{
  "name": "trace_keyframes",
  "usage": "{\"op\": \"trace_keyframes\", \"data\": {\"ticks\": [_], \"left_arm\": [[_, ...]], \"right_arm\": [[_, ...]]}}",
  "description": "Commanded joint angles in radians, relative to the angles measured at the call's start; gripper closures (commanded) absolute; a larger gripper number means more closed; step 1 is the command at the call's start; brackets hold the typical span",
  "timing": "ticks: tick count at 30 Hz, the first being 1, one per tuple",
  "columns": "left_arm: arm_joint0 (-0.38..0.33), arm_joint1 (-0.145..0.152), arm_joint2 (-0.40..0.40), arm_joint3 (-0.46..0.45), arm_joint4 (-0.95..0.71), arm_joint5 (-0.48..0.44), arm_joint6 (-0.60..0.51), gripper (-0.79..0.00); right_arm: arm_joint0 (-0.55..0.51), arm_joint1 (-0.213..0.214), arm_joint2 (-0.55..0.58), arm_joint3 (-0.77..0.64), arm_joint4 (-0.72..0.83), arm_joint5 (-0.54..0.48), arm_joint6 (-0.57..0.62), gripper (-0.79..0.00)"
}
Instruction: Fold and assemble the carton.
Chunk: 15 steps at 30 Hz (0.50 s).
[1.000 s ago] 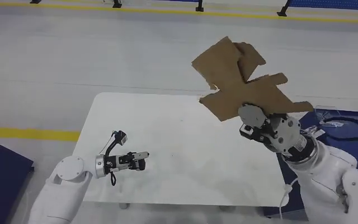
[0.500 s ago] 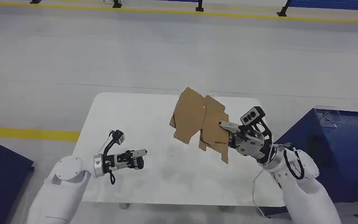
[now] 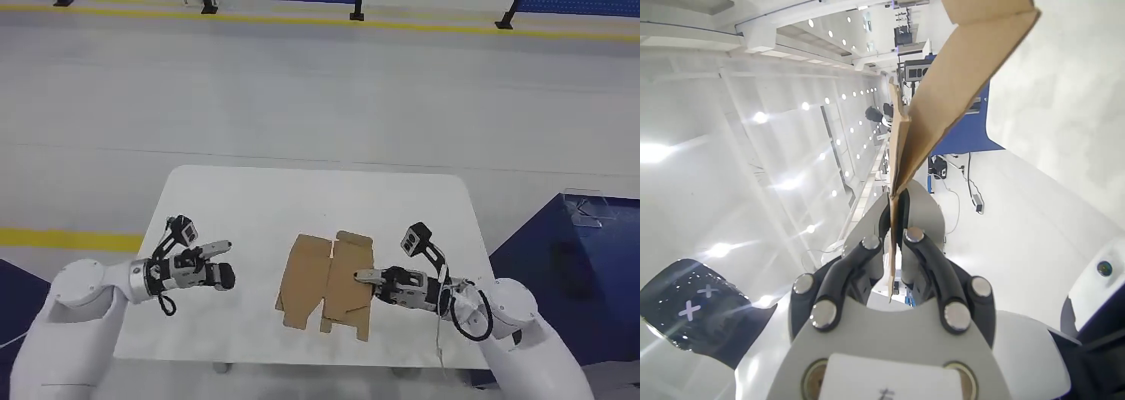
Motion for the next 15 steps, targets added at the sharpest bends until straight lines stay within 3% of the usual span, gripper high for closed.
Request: {"op": "trace_keyframes", "data": {"ticks": [1,10,11,12,15], "left_arm": [[0.008,-0.001,0.026,-0.020,0.014,0.012,0.000,-0.785],[0.000,-0.009,0.128,-0.049,-0.020,0.042,-0.030,-0.785],[-0.002,-0.009,0.134,-0.047,-0.029,0.046,-0.034,-0.757],[-0.003,-0.010,0.140,-0.044,-0.043,0.052,-0.039,-0.680],[-0.012,-0.011,0.159,-0.037,-0.072,0.076,-0.064,-0.610]], "right_arm": [[-0.005,-0.001,-0.015,-0.001,0.007,0.002,0.012,0.000],[-0.002,-0.008,-0.069,0.012,-0.018,-0.020,0.009,0.000],[0.000,-0.009,-0.075,0.015,-0.020,-0.025,0.007,0.000],[0.002,-0.010,-0.082,0.015,-0.024,-0.029,0.007,0.000],[0.009,-0.011,-0.095,0.015,-0.061,-0.058,0.002,0.000]]}}
